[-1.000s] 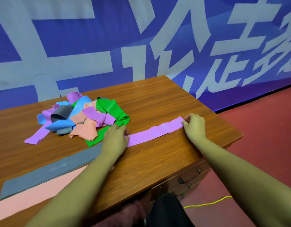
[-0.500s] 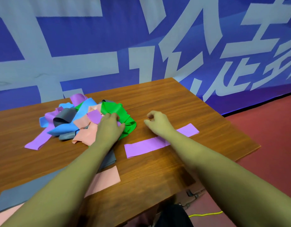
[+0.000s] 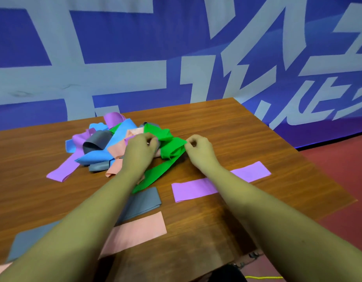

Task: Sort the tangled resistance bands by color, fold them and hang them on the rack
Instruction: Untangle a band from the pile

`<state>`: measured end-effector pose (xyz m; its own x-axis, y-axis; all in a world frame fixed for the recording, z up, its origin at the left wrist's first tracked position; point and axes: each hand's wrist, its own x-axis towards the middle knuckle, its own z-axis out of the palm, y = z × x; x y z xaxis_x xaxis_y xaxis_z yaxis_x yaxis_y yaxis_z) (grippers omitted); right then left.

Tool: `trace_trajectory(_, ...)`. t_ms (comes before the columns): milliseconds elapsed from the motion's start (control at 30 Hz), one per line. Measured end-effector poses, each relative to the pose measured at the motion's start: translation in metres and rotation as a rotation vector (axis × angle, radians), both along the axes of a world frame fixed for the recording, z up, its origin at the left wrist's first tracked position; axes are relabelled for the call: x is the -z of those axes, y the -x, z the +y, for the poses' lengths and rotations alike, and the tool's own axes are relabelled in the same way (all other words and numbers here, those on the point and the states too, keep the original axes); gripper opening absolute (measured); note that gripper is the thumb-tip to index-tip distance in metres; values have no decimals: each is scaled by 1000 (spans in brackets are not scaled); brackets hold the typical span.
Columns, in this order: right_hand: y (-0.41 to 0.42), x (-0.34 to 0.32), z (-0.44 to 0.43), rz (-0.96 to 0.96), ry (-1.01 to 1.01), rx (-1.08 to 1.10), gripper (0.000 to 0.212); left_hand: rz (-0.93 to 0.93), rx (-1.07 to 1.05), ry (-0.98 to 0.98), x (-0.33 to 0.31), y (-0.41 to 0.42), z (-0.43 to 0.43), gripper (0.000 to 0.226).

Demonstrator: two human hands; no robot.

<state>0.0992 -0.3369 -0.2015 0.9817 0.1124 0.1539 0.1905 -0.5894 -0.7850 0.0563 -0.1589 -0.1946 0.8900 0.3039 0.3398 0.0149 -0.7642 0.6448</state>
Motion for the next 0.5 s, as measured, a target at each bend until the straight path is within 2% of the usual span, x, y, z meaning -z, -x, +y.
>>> trace_trajectory(100, 3, -21, 0, -53, -222, 43, 16, -60, -85, 79, -15, 1, 17, 21)
trace_trajectory(200, 11, -54, 2, -84, -463, 76, 15, 25, -52, 158, -21, 4, 29, 20)
trace_trajectory(300, 24, -88, 4, -130, -523, 11, 17, 147, 35, -35, -25, 14, 20, 31)
trace_trajectory(367, 35, -106, 5, -161, -490, -41, 14, 55, 110, -31, -36, 24, 10, 29)
trace_trajectory(433, 44, -121, 6, -187, -454, -64, 14, -25, 209, 178, -55, 35, -1, 22)
trace_trajectory(500, 52, -135, 7, -207, -446, -84, 15, -36, 309, 562, -75, 47, -10, 18)
